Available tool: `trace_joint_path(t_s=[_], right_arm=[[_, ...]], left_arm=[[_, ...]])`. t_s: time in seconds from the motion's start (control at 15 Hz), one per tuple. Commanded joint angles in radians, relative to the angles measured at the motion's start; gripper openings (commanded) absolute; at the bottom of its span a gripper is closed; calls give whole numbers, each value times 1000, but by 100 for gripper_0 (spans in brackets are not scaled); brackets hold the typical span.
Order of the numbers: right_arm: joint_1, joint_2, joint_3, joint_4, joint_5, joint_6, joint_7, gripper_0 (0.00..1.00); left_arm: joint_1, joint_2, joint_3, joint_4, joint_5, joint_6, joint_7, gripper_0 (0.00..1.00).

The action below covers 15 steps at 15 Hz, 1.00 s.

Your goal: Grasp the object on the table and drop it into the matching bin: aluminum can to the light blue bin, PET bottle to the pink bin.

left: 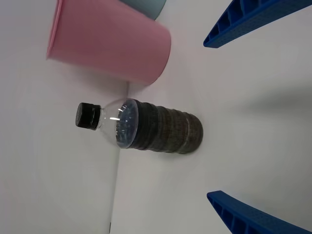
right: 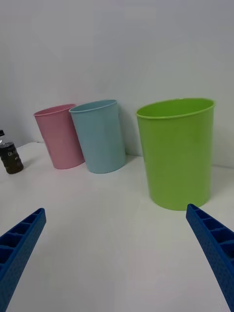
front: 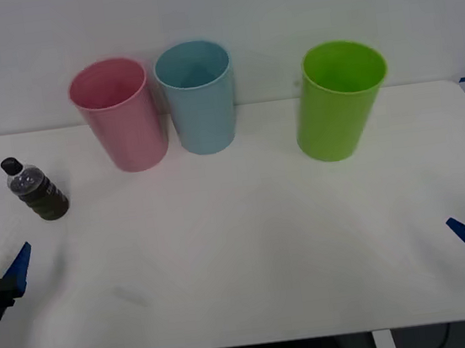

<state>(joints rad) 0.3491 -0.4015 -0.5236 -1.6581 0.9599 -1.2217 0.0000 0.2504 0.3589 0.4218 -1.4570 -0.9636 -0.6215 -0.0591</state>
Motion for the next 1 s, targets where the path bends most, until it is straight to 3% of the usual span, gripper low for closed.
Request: trace_joint_path(t_s=[0.07, 1.0], right_arm=[[0, 0, 0, 0, 0, 0, 0, 100], [0, 0, 0, 0, 0, 0, 0, 100]], left_arm=[[-68, 0, 3, 69, -29, 16, -2, 100], [-349, 0, 5, 314, -192, 72, -38, 100]])
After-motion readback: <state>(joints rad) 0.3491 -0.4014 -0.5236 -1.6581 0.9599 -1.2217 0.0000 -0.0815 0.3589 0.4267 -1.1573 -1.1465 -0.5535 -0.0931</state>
